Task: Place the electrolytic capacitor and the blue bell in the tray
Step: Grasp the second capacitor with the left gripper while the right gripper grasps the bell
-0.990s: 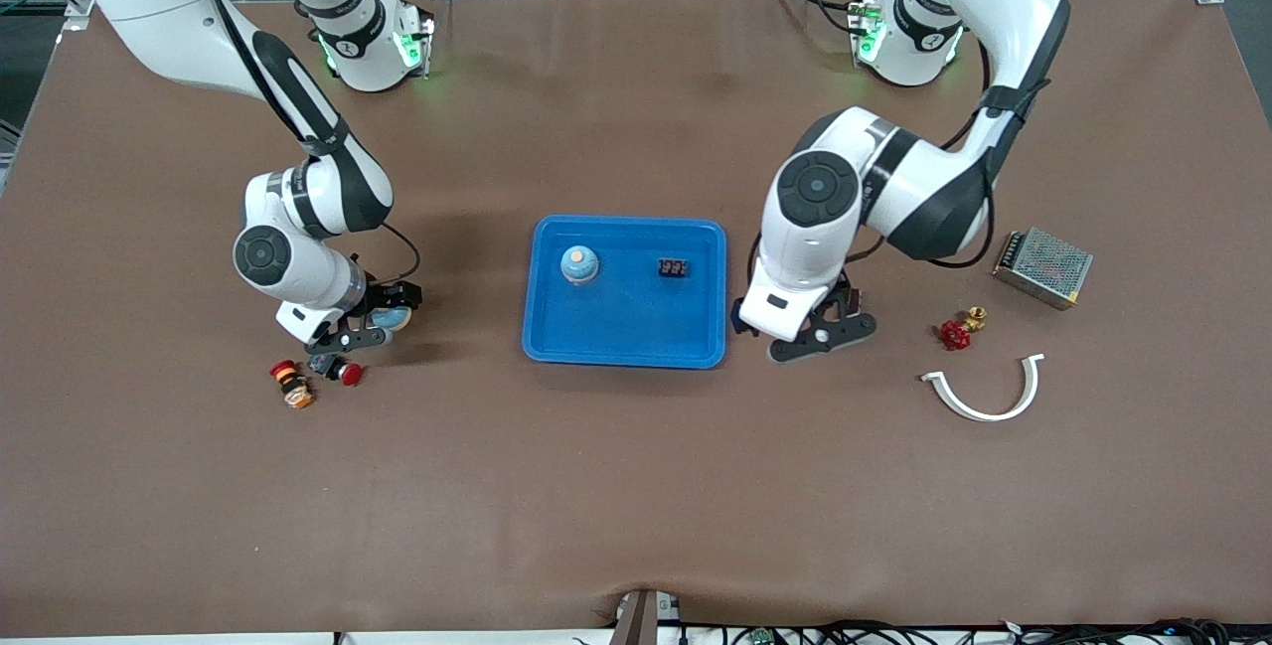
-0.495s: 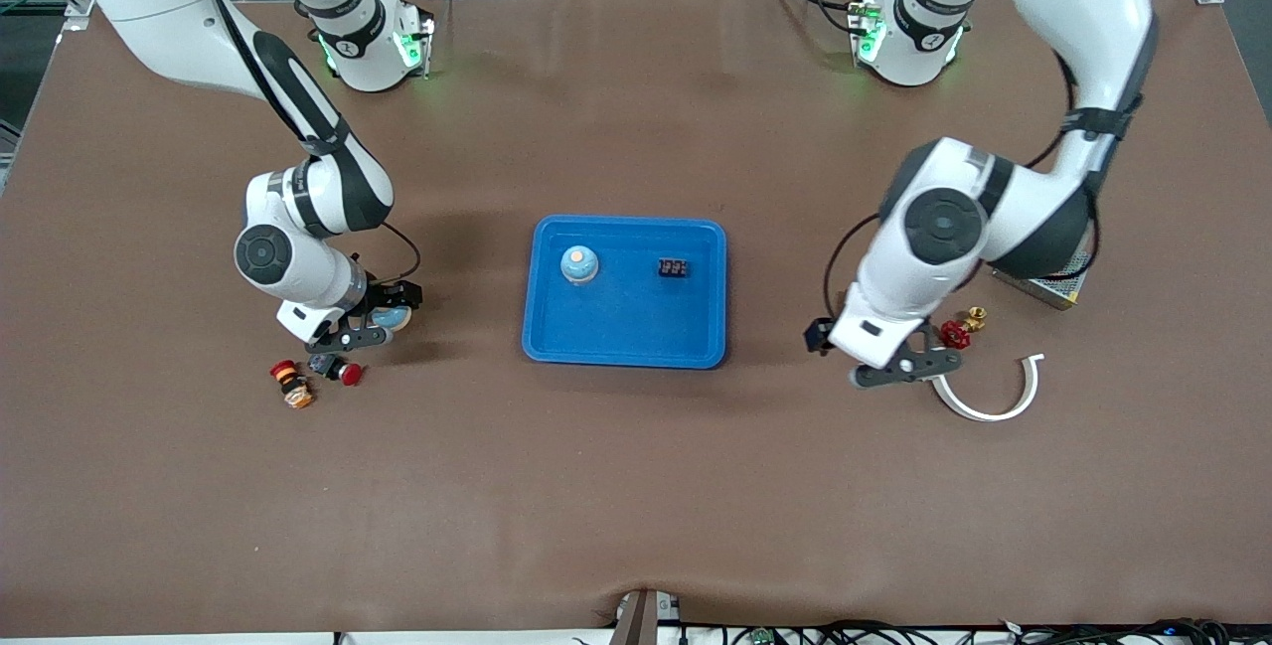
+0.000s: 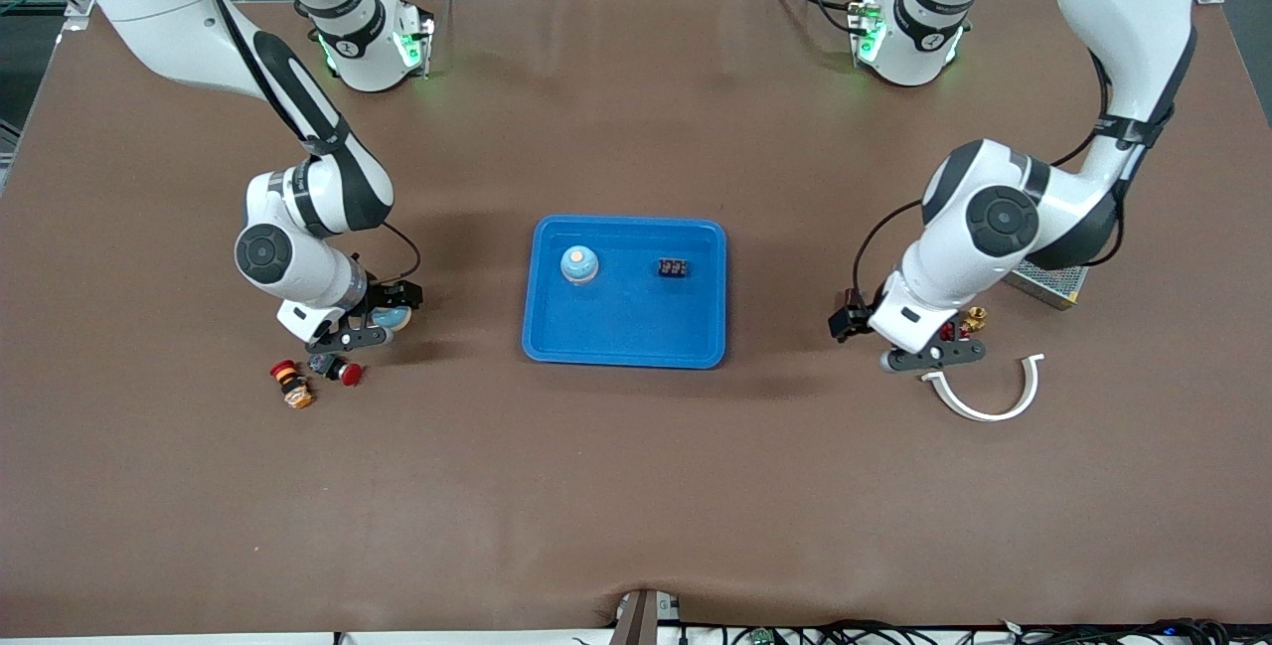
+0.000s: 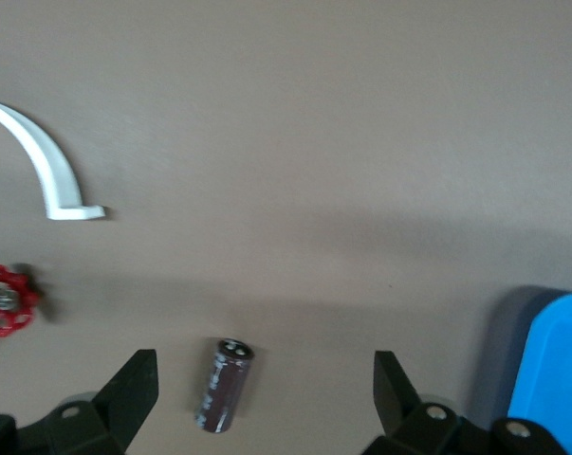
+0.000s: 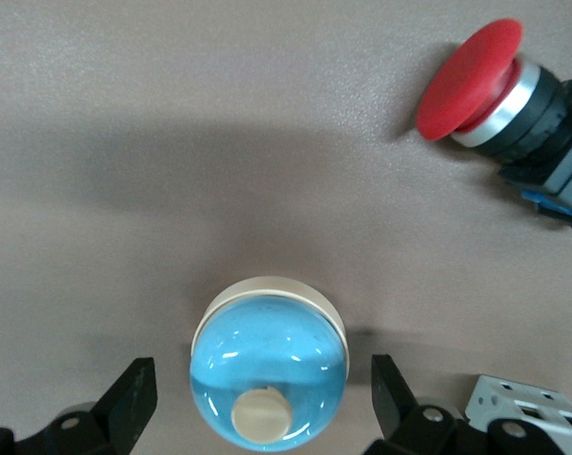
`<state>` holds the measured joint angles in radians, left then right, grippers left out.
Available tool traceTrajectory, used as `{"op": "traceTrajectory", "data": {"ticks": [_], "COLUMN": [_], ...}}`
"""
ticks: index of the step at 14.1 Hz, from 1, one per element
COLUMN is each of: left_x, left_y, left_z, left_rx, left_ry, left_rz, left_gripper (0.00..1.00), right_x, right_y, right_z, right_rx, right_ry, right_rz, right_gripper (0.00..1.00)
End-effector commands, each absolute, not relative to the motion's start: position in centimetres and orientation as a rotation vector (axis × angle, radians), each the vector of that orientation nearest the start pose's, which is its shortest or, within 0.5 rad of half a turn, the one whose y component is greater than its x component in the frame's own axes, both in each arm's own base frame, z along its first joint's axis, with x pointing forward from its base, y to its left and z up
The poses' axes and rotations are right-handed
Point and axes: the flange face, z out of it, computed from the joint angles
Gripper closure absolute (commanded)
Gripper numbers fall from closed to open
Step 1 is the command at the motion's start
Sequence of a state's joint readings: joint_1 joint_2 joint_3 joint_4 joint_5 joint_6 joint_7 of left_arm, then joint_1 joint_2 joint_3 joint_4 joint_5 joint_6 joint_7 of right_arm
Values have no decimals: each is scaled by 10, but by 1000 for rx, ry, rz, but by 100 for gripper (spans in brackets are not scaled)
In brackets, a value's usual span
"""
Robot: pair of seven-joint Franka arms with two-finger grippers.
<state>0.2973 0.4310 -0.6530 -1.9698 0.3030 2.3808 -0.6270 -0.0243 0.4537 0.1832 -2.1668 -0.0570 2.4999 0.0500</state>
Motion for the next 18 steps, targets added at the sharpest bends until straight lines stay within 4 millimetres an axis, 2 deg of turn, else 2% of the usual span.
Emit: {"op": "traceTrajectory", "data": {"ticks": [1,9,11,13,18], "left_x": [554,533,532,531,523], "left_y": [-191,-181,-178,-178,-181], "left_z": [291,255,249,247,236], "left_rx": [-3191,-3123,-3113,-3109,-3124], "left_ry": [-109,139,167,189,242], "left_rz": [-187,-231,-227,-232,-258], "left_gripper": [0,0,0,0,0], "right_x": [538,539,540,540,541], "right_y": [89,89,90,90,91], "right_z": [179,179,179,177,178], "right_rx": [-3095,-3095,-3095,-3095,-3095], "right_ry": [-241,-241,-244,-244,-244], "right_rz": [168,165,148,151,148], "right_gripper": [0,0,12,15,49]}}
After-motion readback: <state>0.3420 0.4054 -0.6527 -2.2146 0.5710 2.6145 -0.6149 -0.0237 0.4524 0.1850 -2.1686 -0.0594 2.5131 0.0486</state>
